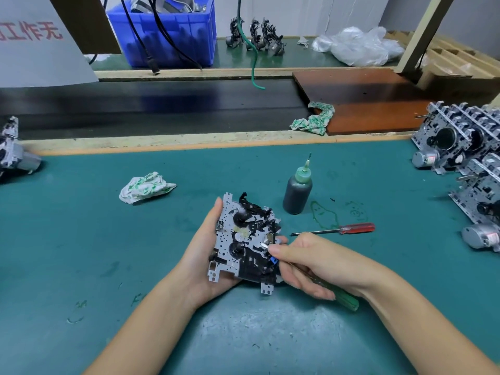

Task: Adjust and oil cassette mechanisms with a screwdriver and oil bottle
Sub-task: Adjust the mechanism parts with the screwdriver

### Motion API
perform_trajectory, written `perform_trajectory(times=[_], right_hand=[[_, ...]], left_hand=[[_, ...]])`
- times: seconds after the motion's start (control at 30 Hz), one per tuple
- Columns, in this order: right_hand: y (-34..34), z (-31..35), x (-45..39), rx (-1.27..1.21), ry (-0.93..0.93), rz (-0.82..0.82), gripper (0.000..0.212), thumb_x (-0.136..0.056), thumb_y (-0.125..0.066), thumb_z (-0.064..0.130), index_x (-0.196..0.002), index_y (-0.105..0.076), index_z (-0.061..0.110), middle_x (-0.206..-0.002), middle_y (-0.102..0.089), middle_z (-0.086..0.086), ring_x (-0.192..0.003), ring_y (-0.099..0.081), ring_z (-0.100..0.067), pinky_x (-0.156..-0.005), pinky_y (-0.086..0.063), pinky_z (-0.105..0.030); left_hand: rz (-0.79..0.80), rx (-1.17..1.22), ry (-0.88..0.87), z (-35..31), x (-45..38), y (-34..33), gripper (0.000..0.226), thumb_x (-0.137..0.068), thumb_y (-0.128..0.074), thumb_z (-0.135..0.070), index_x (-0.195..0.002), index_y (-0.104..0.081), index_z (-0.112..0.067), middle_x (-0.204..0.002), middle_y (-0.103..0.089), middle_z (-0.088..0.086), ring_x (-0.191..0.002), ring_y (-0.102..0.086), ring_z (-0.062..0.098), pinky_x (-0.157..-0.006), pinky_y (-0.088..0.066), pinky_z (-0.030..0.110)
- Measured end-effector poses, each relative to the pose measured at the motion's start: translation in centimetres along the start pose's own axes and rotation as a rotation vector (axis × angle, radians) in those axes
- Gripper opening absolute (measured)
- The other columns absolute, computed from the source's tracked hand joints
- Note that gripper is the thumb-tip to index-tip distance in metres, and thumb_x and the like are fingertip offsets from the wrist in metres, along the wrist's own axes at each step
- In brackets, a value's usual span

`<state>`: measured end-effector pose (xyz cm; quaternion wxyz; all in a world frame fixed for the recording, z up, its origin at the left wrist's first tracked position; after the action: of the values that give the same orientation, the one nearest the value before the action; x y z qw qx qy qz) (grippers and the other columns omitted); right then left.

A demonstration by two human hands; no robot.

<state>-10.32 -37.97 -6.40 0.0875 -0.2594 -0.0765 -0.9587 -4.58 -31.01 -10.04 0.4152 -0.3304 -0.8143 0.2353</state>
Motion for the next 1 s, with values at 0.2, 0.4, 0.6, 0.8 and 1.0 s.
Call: perform_trajectory(times=[0.2, 0.4, 0.6, 0.8, 1.0], right_hand=[[-0.2, 0.1, 0.1, 0.045, 0.001, -0.007, 0.079, -0.103, -0.032, 0.033, -0.025, -0.042, 0.022, -0.026, -0.026, 0.006, -0.025, -0.023, -0.010, -0.039, -0.023, -0.022], [0.4, -0.9, 0.0, 0.061, -0.050, -0.028, 0.063, -0.097, -0.040, 0.044, -0.041, -0.052, 0.018, -0.032, -0.040, 0.003, -0.028, -0.033, -0.008, -0.035, -0.027, -0.016], [0.5, -0.7, 0.0, 0.006, -0.044, -0.007, 0.062, -0.100, -0.036, 0.040, -0.042, -0.049, 0.022, -0.032, -0.036, 0.006, -0.029, -0.024, -0.006, -0.037, -0.020, -0.016], [-0.1, -1.0, 0.0, -0.005, -0.054, 0.019, 0.064, -0.100, -0.036, 0.040, -0.042, -0.053, 0.020, -0.030, -0.036, 0.004, -0.027, -0.022, -0.006, -0.036, -0.020, -0.012], [0.0, -1.1, 0.0, 0.020, -0.033, -0.012, 0.061, -0.101, -0.032, 0.038, -0.048, -0.049, 0.013, -0.032, -0.033, 0.004, -0.029, -0.028, -0.008, -0.037, -0.026, -0.016]], left_hand=[[-0.007, 0.013, -0.008, 0.0, 0.0, -0.1, 0.071, -0.086, -0.039, -0.067, -0.097, -0.076, -0.008, -0.113, -0.068, 0.017, -0.097, -0.069, 0.029, -0.074, -0.058, 0.035], [-0.038, -0.005, -0.005, -0.1, 0.3, 0.0, 0.072, -0.084, -0.040, -0.067, -0.106, -0.072, -0.006, -0.118, -0.065, 0.020, -0.105, -0.065, 0.031, -0.091, -0.048, 0.042], [-0.046, -0.002, -0.027, -0.2, 0.3, 0.1, 0.069, -0.084, -0.043, -0.067, -0.101, -0.075, -0.008, -0.116, -0.067, 0.018, -0.103, -0.067, 0.030, -0.089, -0.048, 0.042], [-0.047, -0.027, -0.017, -0.1, 0.4, 0.1, 0.074, -0.085, -0.040, -0.068, -0.111, -0.070, -0.005, -0.119, -0.064, 0.022, -0.108, -0.064, 0.032, -0.092, -0.047, 0.043], [-0.050, -0.031, -0.022, -0.2, 0.2, 0.2, 0.073, -0.084, -0.042, -0.068, -0.112, -0.070, -0.006, -0.121, -0.063, 0.021, -0.110, -0.063, 0.032, -0.096, -0.045, 0.044]])
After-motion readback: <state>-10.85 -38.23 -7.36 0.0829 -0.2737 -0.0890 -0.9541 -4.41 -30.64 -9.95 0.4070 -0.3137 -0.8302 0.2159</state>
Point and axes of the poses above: each hand's wrist, its own x-axis away from the middle knuckle, its own y-axis out of the back of the hand, z = x × y, the point moved 10 cm from there along -x, towards the middle knuckle
